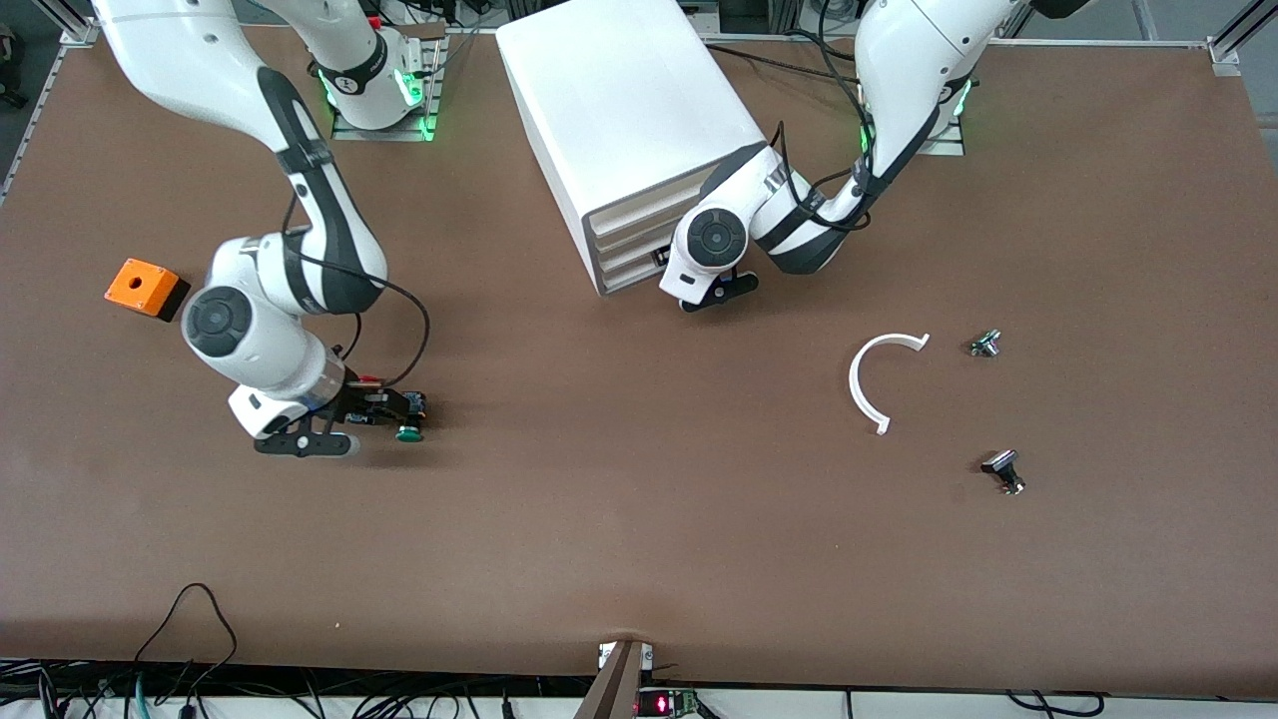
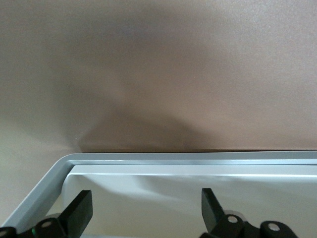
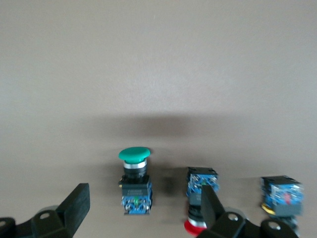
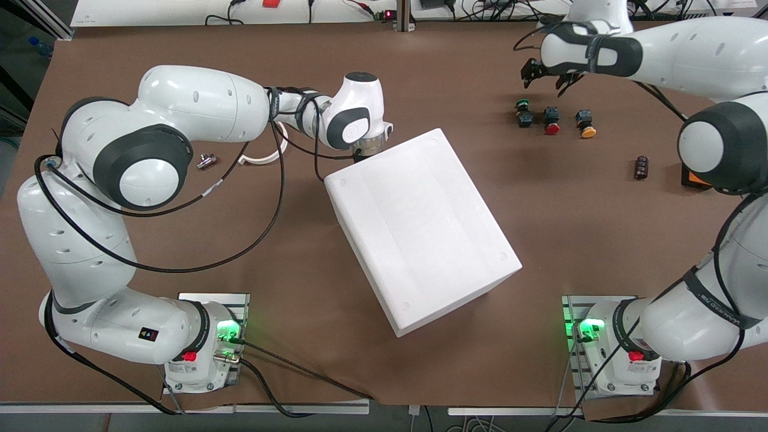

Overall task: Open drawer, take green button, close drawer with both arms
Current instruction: 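Set the green button down beside the red button with the right gripper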

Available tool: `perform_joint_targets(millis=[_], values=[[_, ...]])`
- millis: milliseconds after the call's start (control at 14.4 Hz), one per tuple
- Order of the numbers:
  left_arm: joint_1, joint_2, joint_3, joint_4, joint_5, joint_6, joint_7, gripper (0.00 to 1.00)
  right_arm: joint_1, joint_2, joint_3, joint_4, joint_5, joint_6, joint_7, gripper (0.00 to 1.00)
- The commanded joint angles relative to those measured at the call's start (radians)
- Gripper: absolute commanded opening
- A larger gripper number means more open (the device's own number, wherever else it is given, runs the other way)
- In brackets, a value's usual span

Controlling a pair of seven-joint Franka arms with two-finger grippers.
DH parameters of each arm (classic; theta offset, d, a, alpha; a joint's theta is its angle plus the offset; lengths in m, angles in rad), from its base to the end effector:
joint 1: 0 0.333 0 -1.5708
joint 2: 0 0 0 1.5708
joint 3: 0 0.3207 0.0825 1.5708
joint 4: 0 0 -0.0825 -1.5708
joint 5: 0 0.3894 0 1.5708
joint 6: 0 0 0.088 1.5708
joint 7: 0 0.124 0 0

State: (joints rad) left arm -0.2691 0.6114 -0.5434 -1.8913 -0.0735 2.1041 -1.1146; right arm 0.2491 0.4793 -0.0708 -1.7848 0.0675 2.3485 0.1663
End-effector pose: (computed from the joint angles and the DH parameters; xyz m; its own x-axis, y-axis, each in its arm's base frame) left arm 0.4110 -0.4340 0.1867 0.8166 0.3646 -0.4474 0.3408 -0.9302 -0.1361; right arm 0.6599 0.1244 0.2787 0.9964 -0.0252 0.0812 -0.0226 -0.9992 -0.0333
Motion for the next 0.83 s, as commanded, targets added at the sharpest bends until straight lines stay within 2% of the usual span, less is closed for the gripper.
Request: perform_joint_targets(millis=[0, 278, 417, 556, 764], values=[[0.01, -0.028, -0.012, -0.017, -0.023, -0.01, 0.013, 0.97, -0.008, -0.105, 0.005, -0.019, 0.009, -0.081, -0.013, 0.99], [0.007, -0.03, -0.015, -0.011, -0.022, -0.033, 0.016, 0.97, -0.008, -0.197, 0.002, -0.016, -0.009, -0.138, -0.095, 0.99], [0.024, -0.042, -0.012, 0.024, -0.006, -0.067, 0.015, 0.98, -0.007, -0.251, 0.0, -0.013, -0.009, -0.191, -0.106, 0.99], [0.069, -0.056, -0.001, 0.131, 0.039, -0.209, 0.021, 0.98, -0.007, -0.309, -0.009, -0.008, -0.011, -0.259, -0.099, 0.99], [0.168, -0.058, -0.007, 0.299, 0.199, -0.422, 0.094, 0.98, -0.063, -0.384, 0.011, -0.004, -0.02, -0.352, -0.082, 0.99]])
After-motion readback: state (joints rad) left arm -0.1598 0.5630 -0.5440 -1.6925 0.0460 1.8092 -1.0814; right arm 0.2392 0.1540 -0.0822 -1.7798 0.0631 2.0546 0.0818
